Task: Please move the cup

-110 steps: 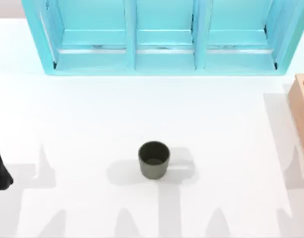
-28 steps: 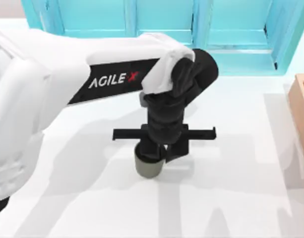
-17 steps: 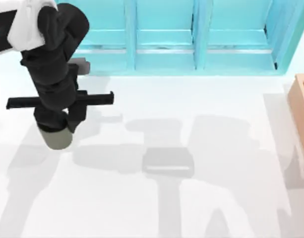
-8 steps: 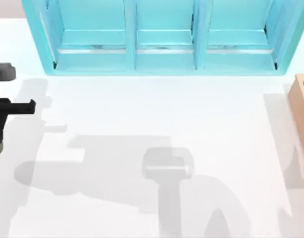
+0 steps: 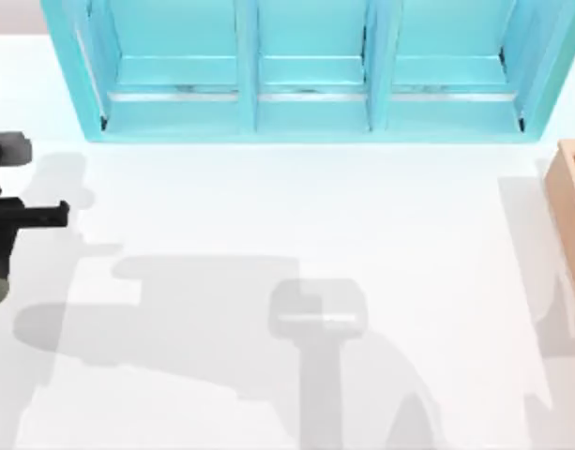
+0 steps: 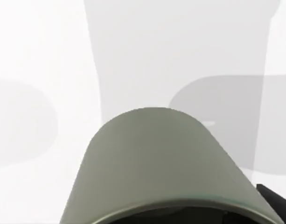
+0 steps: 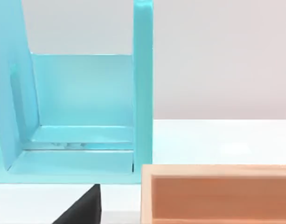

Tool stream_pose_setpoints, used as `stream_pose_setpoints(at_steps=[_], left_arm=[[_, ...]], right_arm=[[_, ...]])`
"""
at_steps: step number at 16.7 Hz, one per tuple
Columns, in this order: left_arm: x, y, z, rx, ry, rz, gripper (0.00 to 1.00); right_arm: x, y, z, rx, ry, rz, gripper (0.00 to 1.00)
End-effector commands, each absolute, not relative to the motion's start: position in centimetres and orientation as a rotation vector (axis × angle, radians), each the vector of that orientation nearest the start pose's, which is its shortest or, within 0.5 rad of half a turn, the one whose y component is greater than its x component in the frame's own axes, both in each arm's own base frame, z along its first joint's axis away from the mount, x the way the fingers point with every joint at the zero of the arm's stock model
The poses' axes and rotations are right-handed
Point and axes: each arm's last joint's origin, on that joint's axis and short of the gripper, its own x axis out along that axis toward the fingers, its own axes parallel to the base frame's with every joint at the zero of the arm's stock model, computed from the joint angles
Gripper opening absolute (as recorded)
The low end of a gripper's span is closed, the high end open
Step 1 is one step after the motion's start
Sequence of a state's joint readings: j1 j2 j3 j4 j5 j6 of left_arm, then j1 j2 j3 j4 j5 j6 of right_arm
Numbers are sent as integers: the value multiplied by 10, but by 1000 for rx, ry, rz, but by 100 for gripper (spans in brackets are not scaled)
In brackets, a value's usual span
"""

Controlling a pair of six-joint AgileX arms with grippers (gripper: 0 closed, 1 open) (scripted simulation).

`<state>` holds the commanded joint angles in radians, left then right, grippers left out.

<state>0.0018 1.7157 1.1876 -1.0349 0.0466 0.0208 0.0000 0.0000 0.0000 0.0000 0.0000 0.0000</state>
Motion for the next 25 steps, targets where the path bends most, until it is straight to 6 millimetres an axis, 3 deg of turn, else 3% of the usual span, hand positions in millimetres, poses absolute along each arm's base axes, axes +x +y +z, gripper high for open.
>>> stream_pose_setpoints(at_steps=[5, 9, 22, 25], left_arm=[[305, 5, 148, -22, 1562, -53, 0], [305, 6, 145, -22, 1565, -54, 0], [305, 6, 145, -22, 1565, -54, 98], [305, 6, 145, -22, 1565, -54, 100]], right_arm=[[106, -1, 160, 0, 0, 0, 100], [106, -1, 160, 0, 0, 0, 100], [106, -1, 160, 0, 0, 0, 100], [106, -1, 160, 0, 0, 0, 100]])
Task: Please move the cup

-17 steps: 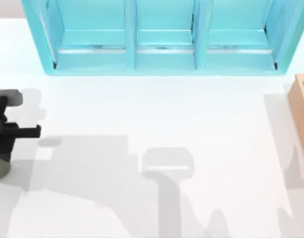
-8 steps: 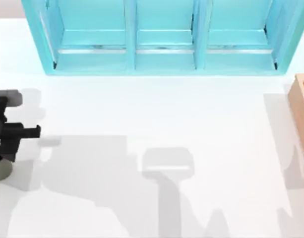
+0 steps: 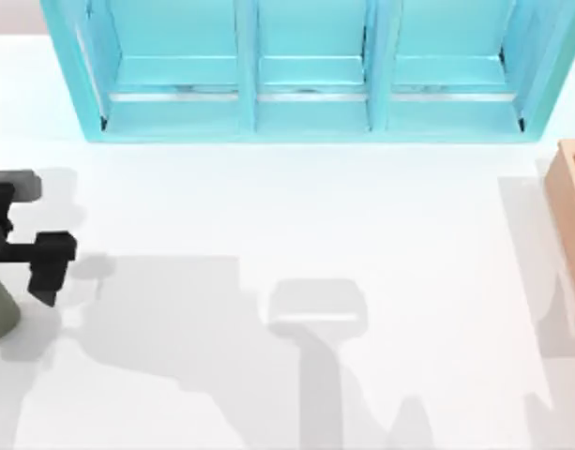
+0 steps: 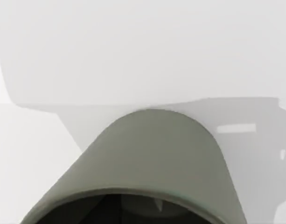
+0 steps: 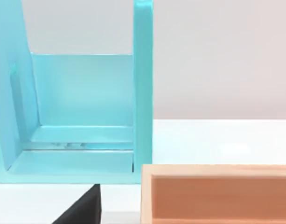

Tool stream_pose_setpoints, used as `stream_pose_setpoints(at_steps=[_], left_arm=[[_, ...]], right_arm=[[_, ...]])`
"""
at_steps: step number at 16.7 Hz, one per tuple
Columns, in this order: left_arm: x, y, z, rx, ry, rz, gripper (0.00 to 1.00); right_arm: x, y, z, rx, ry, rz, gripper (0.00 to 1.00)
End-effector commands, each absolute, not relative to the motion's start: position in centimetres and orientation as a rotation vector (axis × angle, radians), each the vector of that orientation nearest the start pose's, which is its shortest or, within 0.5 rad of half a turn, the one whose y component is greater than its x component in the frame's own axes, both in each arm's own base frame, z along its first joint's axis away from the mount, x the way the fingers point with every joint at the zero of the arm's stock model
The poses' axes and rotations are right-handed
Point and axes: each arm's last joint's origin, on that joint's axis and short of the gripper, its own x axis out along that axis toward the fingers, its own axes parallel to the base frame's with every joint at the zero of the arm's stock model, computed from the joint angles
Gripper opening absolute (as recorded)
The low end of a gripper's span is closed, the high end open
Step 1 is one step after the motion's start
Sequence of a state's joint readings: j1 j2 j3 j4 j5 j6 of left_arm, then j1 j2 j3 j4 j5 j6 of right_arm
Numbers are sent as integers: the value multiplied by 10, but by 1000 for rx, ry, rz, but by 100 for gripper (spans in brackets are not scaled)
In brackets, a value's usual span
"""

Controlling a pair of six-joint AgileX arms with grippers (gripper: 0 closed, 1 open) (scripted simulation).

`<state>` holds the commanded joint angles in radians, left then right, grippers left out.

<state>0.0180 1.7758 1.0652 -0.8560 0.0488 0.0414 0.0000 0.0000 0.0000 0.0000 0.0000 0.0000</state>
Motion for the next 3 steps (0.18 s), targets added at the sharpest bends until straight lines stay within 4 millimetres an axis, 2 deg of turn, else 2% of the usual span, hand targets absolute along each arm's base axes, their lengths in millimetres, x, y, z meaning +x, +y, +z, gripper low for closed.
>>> stream_pose_setpoints(at_steps=[3], left_arm=[[305, 6, 145, -22, 1565, -54, 100]], right_arm=[[106, -1, 160, 0, 0, 0, 100]])
